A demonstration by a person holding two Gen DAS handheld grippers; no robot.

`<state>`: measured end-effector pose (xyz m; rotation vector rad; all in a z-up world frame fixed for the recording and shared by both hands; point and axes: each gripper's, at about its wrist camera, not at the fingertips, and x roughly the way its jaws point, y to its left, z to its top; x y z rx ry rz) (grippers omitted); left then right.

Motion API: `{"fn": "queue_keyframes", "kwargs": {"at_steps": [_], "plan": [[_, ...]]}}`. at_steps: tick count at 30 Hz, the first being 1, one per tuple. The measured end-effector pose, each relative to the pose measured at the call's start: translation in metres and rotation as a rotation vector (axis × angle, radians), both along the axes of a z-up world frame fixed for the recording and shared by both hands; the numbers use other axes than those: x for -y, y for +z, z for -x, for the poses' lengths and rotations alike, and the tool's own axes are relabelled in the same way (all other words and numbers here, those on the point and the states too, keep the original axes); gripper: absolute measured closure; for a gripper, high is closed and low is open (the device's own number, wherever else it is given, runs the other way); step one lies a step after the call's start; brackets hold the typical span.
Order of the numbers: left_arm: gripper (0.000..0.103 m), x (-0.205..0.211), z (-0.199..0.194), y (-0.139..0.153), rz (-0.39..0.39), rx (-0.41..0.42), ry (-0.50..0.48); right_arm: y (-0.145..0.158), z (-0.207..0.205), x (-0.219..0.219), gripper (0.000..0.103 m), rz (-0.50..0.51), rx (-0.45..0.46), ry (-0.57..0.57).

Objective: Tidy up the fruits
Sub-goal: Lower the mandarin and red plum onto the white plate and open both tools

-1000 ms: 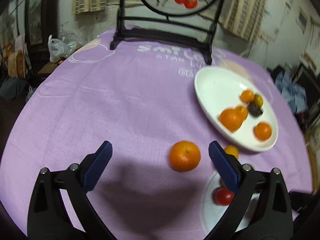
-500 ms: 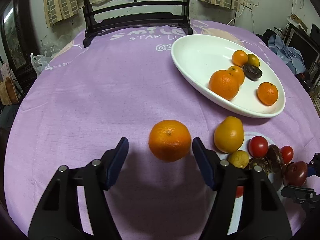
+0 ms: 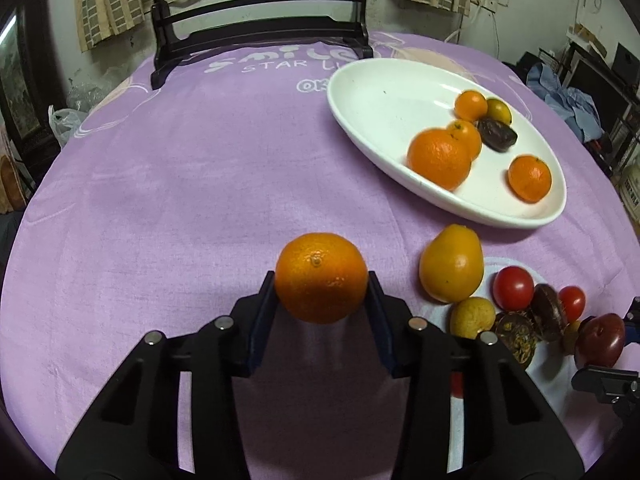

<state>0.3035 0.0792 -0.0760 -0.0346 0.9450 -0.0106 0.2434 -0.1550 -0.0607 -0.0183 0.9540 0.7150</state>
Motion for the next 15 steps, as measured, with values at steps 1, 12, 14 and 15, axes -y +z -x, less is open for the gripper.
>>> {"fn": "queue_keyframes", "kwargs": {"at_steps": [1,12,14,15], "plan": [[0.059,-0.002,0.002,0.005,0.005,0.017,0.012,0.003,-0.001,0.003,0.065,-0.022,0.006,-0.004],[0.059,0.027,-0.014,0.064,0.181,0.222,-0.018,0.032,-0.056,0.031,0.065,-0.170,0.216,-0.248],[0.059,0.035,-0.030,0.063,0.188,0.222,-0.018,0.027,-0.071,0.027,0.065,-0.168,0.205,-0.253],[0.059,0.039,-0.040,0.062,0.183,0.221,-0.012,0.024,-0.076,0.024,0.065,-0.154,0.209,-0.250]]}}
